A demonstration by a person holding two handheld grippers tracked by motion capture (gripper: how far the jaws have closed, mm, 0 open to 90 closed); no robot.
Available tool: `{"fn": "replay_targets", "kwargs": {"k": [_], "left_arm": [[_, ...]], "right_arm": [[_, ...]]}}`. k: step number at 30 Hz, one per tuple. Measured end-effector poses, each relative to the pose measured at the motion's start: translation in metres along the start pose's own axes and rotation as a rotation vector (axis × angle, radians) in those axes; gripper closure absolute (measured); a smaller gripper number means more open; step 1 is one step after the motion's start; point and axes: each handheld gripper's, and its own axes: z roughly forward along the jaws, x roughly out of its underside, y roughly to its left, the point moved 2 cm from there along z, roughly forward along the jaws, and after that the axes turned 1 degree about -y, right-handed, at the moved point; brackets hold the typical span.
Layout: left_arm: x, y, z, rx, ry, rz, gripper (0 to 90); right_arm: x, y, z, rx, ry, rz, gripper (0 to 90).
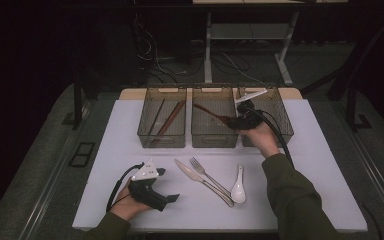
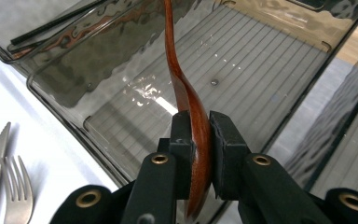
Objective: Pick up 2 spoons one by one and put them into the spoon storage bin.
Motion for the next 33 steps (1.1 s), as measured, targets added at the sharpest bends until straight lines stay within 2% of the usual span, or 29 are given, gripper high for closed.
{"fn": "replay_targets", "kwargs": {"k": [3, 6, 7, 10, 20, 22, 28, 33], "left_arm": [[0.0, 0.0, 0.0, -0.001, 0.0, 0.002, 0.0], [0.0, 0.0, 0.0, 0.001, 0.0, -0.001, 0.0], [0.0, 0.0, 0.0, 0.001, 0.001, -0.001, 0.0], [0.0, 0.0, 0.0, 0.0, 0.001, 0.0, 0.0], [0.0, 0.0, 0.0, 0.001, 0.001, 0.0, 0.0], [0.0, 0.0, 0.0, 0.0, 0.001, 0.0, 0.0], [0.0, 0.0, 0.0, -0.001, 0.003, 0.0, 0.0], [0.0, 0.0, -0.001, -0.001, 0.001, 0.002, 0.0]], "right_arm": [[0.0, 0.001, 0.003, 0.014, 0.013, -0.01, 79.8], [0.001, 0.002, 0.004, 0.01, 0.017, -0.014, 79.1], [0.002, 0.002, 0.004, 0.004, 0.017, -0.016, 76.2], [0.001, 0.003, 0.003, -0.005, 0.007, -0.013, 70.3], [0.001, 0.003, -0.005, -0.031, -0.023, -0.002, 60.7], [0.002, 0.001, -0.01, -0.04, -0.041, -0.014, 59.9], [0.008, 0.003, -0.027, -0.068, -0.062, -0.027, 62.8], [0.018, 0.007, -0.039, -0.102, -0.049, -0.068, 73.8]]}}
